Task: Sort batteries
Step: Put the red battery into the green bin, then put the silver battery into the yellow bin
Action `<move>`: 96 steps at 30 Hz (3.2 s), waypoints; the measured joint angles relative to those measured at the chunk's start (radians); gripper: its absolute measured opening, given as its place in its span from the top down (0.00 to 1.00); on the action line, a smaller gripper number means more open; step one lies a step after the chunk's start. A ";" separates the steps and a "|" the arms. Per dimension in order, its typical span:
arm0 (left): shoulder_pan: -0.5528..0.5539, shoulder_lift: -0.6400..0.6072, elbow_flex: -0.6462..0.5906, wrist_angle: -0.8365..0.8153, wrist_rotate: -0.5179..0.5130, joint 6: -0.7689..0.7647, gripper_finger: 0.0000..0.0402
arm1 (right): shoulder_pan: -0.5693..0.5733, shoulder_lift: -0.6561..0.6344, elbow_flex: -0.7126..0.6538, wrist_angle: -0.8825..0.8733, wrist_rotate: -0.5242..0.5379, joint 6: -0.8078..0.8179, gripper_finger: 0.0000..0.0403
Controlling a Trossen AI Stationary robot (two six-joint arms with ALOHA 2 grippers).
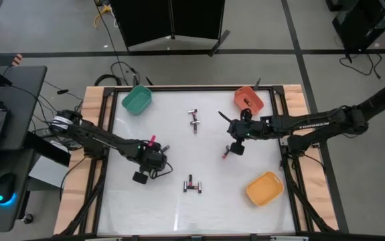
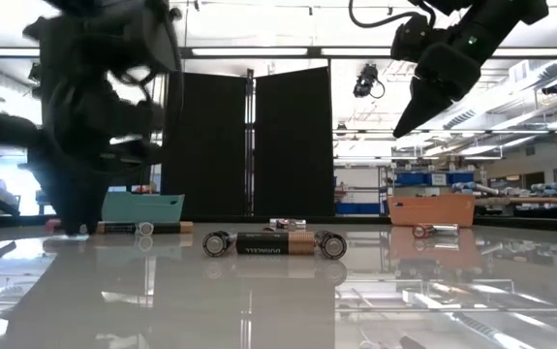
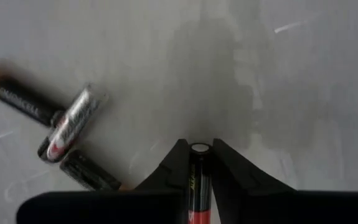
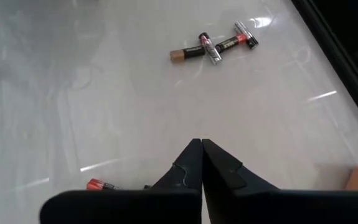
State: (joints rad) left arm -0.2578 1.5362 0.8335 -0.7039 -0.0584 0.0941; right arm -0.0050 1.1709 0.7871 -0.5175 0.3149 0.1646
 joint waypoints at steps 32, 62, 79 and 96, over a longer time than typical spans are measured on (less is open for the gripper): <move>1.046 -0.077 0.333 -0.221 -0.129 -0.012 0.89 | 0.057 0.000 0.000 0.001 0.006 0.018 0.95; 1.189 0.284 0.333 0.034 -0.161 0.008 0.89 | 0.057 0.000 0.000 0.008 0.010 0.019 0.98; 1.191 0.277 0.269 0.080 -0.159 0.024 0.73 | 0.057 0.000 0.000 0.008 0.010 0.019 0.95; 1.148 -0.089 0.224 0.202 -0.149 0.059 0.87 | 0.028 0.000 0.000 0.014 0.008 0.020 0.93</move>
State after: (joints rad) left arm 0.8900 1.4470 1.0571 -0.5015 -0.2073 0.1529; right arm 0.0227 1.1713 0.7872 -0.5030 0.3233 0.1844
